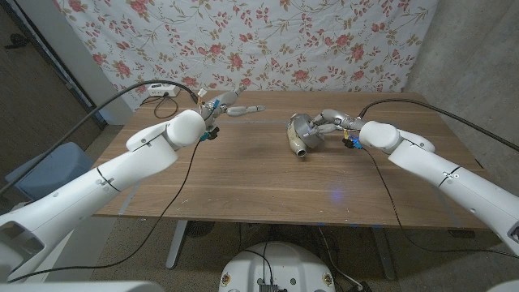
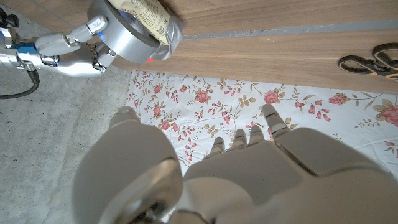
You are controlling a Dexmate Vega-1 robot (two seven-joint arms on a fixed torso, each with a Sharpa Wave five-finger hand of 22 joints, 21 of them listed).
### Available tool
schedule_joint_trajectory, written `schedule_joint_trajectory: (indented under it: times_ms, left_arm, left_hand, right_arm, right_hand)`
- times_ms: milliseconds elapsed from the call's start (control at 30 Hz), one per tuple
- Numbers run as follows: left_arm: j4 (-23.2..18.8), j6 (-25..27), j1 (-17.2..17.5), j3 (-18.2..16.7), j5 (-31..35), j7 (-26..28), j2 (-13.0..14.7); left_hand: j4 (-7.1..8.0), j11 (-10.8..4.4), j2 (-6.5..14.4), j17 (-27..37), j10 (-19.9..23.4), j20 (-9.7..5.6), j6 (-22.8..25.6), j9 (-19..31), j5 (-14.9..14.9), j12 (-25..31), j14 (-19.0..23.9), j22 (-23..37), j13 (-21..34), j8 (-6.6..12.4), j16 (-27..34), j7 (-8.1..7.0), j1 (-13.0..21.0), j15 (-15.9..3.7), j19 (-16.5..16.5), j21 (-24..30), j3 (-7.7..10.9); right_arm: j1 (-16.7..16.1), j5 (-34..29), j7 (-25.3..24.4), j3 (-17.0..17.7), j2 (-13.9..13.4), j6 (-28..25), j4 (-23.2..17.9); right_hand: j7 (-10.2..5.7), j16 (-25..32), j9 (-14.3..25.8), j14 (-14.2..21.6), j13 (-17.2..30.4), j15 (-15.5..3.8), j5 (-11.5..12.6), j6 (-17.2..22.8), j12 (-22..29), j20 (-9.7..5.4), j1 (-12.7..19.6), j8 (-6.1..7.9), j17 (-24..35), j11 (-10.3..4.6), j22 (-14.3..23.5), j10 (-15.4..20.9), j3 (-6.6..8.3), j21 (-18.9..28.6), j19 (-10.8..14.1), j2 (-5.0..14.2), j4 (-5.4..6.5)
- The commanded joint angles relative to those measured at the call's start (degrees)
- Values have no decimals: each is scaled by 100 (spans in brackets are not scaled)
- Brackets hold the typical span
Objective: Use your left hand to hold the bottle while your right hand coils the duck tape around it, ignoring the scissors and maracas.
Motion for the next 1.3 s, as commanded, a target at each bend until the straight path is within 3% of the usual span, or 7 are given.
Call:
schedule_joint_trajectory:
  times_ms: [33, 267, 400, 533, 800, 1133, 1300]
  left_arm:
    - [211, -176, -78, -2, -59, -105, 16]
    - [318, -254, -127, 2, -75, -143, 0]
    - [363, -300, -135, -5, -93, -160, 0]
    - [397, -348, -137, -12, -100, -163, -1]
    - [457, -455, -61, -101, -207, -130, 9]
    - [786, -1234, 225, -383, -584, 94, -56]
    - [1165, -2067, 476, -640, -1018, 213, -181]
  left_hand:
    - [23, 47, 9, 9, -2593, 64, -2784, 19, 35, 23, -2555, 10, 16, 38, 59, 41, 5, 28, -2967, -13, -28]
    - [21, 50, 11, 8, -2592, 64, -2792, 19, 43, 25, -2551, 11, 13, 34, 62, 38, 11, 28, -2957, -18, -35]
    - [19, 51, 13, 6, -2593, 64, -2797, 19, 50, 26, -2550, 12, 9, 31, 63, 40, 16, 27, -2951, -23, -42]
    - [18, 51, 14, 5, -2593, 64, -2796, 19, 56, 28, -2548, 13, 7, 31, 65, 39, 20, 27, -2947, -27, -47]
    - [17, 52, 18, 4, -2592, 64, -2798, 20, 66, 31, -2543, 14, 2, 29, 68, 42, 26, 27, -2940, -36, -55]
    - [41, -15, 163, -19, -2294, 50, -2468, 16, 162, 162, -2255, 26, -73, 114, 160, -3, 61, 17, -2437, 66, -163]
    - [24, -37, 218, -39, -2102, 50, -2168, 14, 188, 226, -1983, 13, -125, 165, 213, -26, 120, 9, -2133, 127, -239]
  right_arm:
    - [206, 336, 493, -20, -122, -139, -16]
    - [209, 523, 521, 88, -201, -157, -54]
    - [205, 559, 505, 123, -250, -153, -104]
    - [268, 664, 654, 122, -274, -179, -86]
    - [119, 1173, 650, 337, -129, 398, 227]
    - [-139, 2139, 804, 705, 246, 1432, 745]
    - [-246, 2533, 837, 864, 422, 1800, 903]
  right_hand:
    - [23, -431, -151, -369, -166, -22, 60, -589, -287, 115, -134, -25, -401, 107, -6, -555, -203, -104, -101, 140, 205]
    - [49, -1158, -382, -1374, -416, 272, 290, -1947, -928, 279, -871, -38, -886, 273, 0, -1938, -581, -381, -428, -124, 436]
    - [101, -1332, -442, -1760, -501, 289, 377, -2618, -1230, 307, -1073, -22, -1022, 374, -3, -2504, -748, -531, -624, -256, 480]
    - [81, -1448, -496, -2510, -624, 438, 486, -3420, -1679, 284, -1280, 10, -1224, 404, -12, -3263, -1009, -814, -932, -458, 524]
    - [103, -1482, -514, -3278, -739, 579, 551, -3681, -1869, 409, -1658, 84, -1420, 539, -26, -3794, -1195, -1144, -1303, -374, 736]
    - [77, -1461, -520, -3385, -785, 607, 568, -3570, -1845, 462, -1698, 140, -1506, 537, -33, -3798, -1188, -1264, -1442, -274, 776]
    - [59, -1466, -523, -3446, -809, 608, 573, -3539, -1838, 368, -1668, 152, -1564, 533, -37, -3798, -1185, -1302, -1453, -267, 756]
